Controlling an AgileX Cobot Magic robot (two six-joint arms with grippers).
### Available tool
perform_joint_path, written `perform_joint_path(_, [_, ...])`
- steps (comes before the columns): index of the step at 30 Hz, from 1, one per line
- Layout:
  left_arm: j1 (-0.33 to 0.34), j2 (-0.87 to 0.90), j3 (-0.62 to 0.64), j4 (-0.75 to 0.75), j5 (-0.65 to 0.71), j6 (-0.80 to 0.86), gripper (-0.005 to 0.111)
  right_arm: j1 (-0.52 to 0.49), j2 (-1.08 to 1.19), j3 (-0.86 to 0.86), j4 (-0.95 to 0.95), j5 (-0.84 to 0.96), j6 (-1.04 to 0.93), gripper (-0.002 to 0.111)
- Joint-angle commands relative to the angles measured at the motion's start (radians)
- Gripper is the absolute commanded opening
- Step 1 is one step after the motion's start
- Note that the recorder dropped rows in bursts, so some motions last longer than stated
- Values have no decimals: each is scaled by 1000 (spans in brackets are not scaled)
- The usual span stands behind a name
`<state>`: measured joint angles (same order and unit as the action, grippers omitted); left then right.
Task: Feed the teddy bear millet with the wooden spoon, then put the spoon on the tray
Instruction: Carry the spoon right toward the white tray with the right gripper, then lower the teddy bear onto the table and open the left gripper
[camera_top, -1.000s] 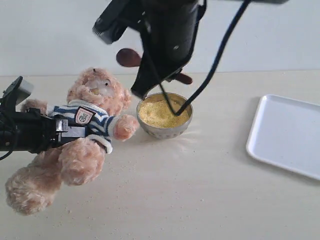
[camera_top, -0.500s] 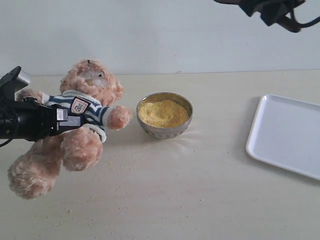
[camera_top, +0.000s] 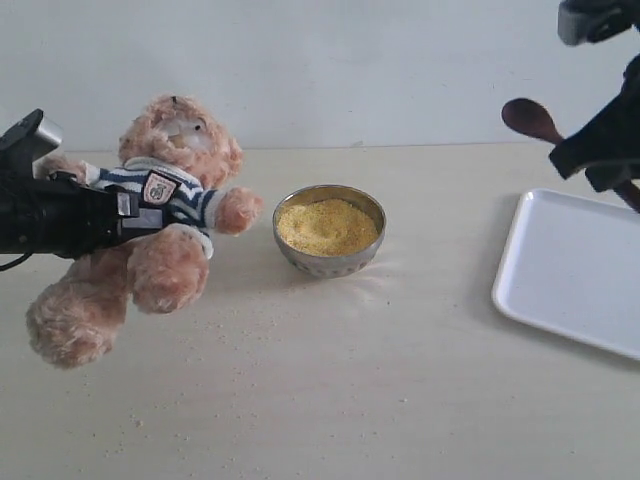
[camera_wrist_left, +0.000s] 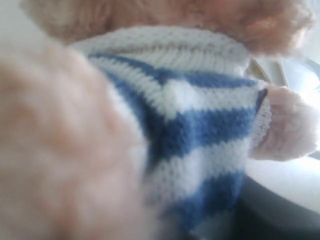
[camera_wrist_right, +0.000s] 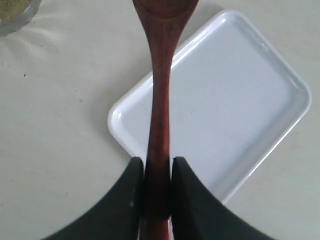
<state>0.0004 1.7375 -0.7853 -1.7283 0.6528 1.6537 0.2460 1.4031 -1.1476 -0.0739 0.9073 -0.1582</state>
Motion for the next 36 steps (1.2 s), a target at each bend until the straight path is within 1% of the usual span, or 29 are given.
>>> perform_joint_path(1, [2,65,-6,-16,2,-4,5,-7,-10,124,3,-143,14,0])
perform_joint_path(4, [2,106,-13,-16,2,11,5,-7,-10,175,3,-194,22,0])
perform_joint_path(6, [2,120,-19,-16,8,11,11,-7,-10,189,3,-209,22,0])
perform_joint_path(9, [-6,142,-36,-16,21,11,29,-7,-10,194,3,-227,22,0])
perform_joint_path(10, [-11,151,-43,-16,16,11,39,-7,-10,194,3,-237,22,0])
perform_joint_path(13, [-13,167,-57,-16,9,8,61,-7,-10,194,3,-246,22,0])
perform_joint_path(14, [-13,170,-59,-16,9,4,67,-7,-10,194,3,-246,22,0])
perform_joint_path(16, [-13,172,-60,-16,9,4,74,-7,-10,194,3,-246,22,0])
perform_joint_path(20, [-13,172,-61,-16,9,-1,83,-7,-10,194,7,-250,27,0])
perform_joint_path(24, [-13,165,-65,-16,9,-22,94,-7,-10,194,12,-252,27,0])
perform_joint_path(26, [-13,153,-65,-16,9,-22,97,-7,-10,194,12,-252,27,0])
perform_joint_path(29, [-11,121,-65,2,4,-22,97,-7,-10,194,12,-252,27,0])
perform_joint_path(31, [-11,92,-70,50,-22,-28,97,-7,-10,194,12,-252,27,0])
perform_joint_path(33, [-11,59,-71,83,-74,-49,97,-7,-10,194,12,-252,27,0])
perform_joint_path(34, [-11,24,-71,125,-144,-60,97,-7,-10,194,12,-252,27,0])
perform_joint_path(36, [-11,-9,-71,184,-190,-108,97,-7,-10,194,12,-252,27,0])
